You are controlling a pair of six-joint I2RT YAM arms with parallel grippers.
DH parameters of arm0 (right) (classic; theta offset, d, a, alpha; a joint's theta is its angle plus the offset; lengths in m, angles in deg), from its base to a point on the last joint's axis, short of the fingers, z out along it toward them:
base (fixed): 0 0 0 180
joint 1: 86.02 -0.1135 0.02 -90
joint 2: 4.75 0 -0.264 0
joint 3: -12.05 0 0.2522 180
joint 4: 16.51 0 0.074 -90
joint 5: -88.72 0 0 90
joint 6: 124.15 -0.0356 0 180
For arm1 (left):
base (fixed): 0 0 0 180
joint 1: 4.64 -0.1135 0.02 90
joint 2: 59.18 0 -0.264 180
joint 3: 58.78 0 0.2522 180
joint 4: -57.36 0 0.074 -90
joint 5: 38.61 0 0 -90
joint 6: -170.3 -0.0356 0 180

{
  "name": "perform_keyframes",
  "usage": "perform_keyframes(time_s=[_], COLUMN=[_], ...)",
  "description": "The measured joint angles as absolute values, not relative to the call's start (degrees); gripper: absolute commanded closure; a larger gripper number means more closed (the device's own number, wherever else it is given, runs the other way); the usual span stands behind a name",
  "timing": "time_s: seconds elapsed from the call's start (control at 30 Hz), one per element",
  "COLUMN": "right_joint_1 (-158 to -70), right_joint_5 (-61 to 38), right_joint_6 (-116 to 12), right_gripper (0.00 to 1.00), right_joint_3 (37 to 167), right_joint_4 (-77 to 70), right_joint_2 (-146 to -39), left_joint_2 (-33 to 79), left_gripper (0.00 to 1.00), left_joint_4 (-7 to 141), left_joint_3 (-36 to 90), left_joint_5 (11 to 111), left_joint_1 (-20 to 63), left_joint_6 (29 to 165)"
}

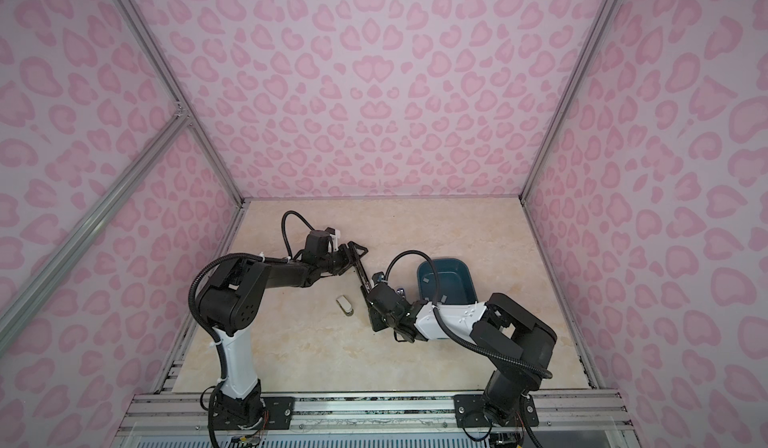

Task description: Load the staples into the stapler

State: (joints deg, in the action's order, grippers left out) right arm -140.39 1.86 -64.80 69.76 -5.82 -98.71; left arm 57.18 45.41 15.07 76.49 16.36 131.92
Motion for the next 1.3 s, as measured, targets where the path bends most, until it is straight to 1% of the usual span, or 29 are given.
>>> perform_keyframes(time_s=[0.03, 0.1, 0.27, 0.3, 0.4, 0.5, 0.6, 0.67, 0.83, 1.0, 1.13, 1.3], right_joint_1=[-140.6, -141.0, -141.4, -141.4, -141.8, -142.9, -143.6, -143.8, -143.8, -143.9, -144.3, -144.7], right_joint_5=[1.7, 1.7, 1.9, 2.1, 2.6, 4.8, 6.1, 6.7, 7.2, 7.3, 7.8, 8.2], right_joint_6=[-64.8, -64.7, -64.3, -64.0, -63.0, -61.6, -59.9, -59.0, -57.5, -56.8, -55.9, -54.6], right_gripper=[1.00, 1.00, 1.00, 1.00, 1.00, 1.00, 1.00, 1.00, 1.00, 1.00, 1.00, 1.00], right_joint_3=[69.3, 68.6, 68.4, 68.4, 67.7, 66.2, 65.1, 64.2, 62.0, 59.8, 57.3, 52.6], right_joint_4=[-6.0, -6.3, -6.3, -6.3, -7.7, -9.7, -11.9, -13.7, -18.0, -21.6, -26.3, -33.6], right_joint_2=[-98.4, -97.7, -97.5, -97.6, -97.6, -97.5, -97.5, -97.5, -97.3, -96.9, -96.9, -96.9], left_joint_2=[57.8, 58.5, 57.7, 56.8, 52.8, 48.7, 45.7, 44.1, 39.6, 33.9, 29.7, 27.6], left_gripper=[0.22, 0.27, 0.31, 0.33, 0.42, 0.44, 0.51, 0.54, 0.55, 0.58, 0.60, 0.60], left_joint_4=[45.4, 45.4, 47.9, 48.9, 50.1, 49.6, 49.6, 49.3, 47.9, 46.2, 43.9, 39.5], left_joint_3=[15.8, 16.9, 17.4, 17.4, 17.3, 16.2, 14.2, 12.4, 7.1, 1.6, -3.2, -7.7], left_joint_5=[76.7, 76.9, 75.8, 75.4, 74.9, 73.1, 71.6, 70.4, 67.7, 62.1, 53.5, 44.6], left_joint_1=[16.1, 15.5, 14.5, 14.5, 14.7, 15.8, 18.3, 19.9, 23.2, 27.8, 33.4, 40.3], left_joint_6=[132.0, 132.2, 131.1, 130.4, 127.5, 123.4, 118.8, 116.0, 109.3, 102.7, 95.6, 88.7])
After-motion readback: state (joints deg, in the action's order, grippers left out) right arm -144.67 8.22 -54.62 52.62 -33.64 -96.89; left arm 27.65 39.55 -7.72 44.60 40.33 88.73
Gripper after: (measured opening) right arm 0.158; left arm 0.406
